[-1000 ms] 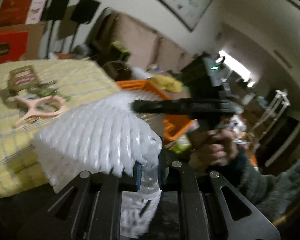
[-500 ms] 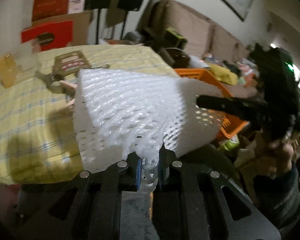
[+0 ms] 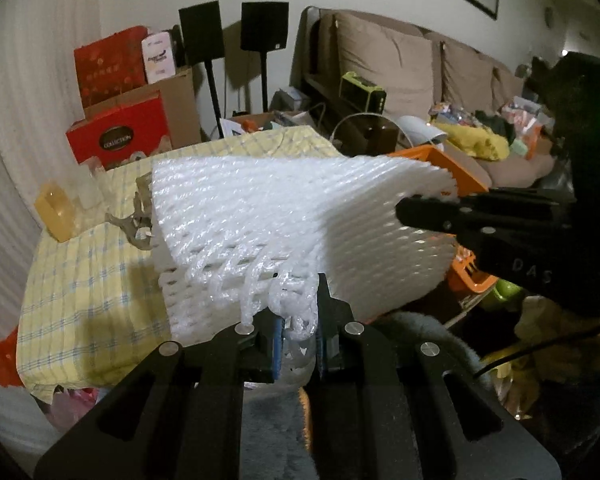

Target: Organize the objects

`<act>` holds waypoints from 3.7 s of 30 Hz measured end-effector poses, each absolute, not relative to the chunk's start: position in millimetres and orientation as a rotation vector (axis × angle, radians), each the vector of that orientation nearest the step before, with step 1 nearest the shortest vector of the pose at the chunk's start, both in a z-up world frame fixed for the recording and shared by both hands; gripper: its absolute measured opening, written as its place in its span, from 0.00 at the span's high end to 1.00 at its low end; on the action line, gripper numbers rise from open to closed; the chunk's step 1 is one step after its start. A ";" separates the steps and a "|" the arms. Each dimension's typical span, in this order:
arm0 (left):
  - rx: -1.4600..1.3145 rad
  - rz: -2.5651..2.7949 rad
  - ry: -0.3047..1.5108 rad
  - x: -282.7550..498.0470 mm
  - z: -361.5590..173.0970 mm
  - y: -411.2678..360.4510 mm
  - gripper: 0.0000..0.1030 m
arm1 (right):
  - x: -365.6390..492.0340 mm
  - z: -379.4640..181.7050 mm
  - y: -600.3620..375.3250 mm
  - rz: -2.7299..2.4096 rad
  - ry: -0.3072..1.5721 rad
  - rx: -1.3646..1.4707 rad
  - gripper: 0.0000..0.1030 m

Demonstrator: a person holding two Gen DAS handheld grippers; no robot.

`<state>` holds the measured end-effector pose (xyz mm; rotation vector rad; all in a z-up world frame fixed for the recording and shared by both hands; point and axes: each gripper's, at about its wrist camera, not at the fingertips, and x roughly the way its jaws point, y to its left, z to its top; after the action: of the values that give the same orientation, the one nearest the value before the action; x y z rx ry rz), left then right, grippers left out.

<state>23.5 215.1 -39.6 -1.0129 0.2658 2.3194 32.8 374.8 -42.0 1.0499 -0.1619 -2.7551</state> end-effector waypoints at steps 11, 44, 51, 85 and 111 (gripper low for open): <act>-0.978 2.355 0.274 31.1 -15.9 221.1 0.88 | 56.8 -13.4 374.9 -2.855 -0.145 1.005 0.91; -0.903 2.312 0.195 98.2 1.8 259.7 0.89 | 193.8 12.0 429.5 -3.077 -0.305 0.887 0.92; -0.850 2.290 0.225 116.9 13.2 272.6 0.89 | 202.2 31.4 428.4 -3.085 -0.280 0.819 0.92; -0.966 1.801 0.139 75.4 -61.9 247.5 0.90 | 125.5 -134.0 491.3 -2.306 -0.983 1.209 0.03; -0.933 1.935 0.159 88.7 -34.9 253.1 0.89 | 143.0 -54.0 436.1 -2.666 -0.519 1.134 0.77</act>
<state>88.7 253.1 -34.9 -0.9330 0.1593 1.9346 143.0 436.1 -54.0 1.1336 -0.5189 -2.6660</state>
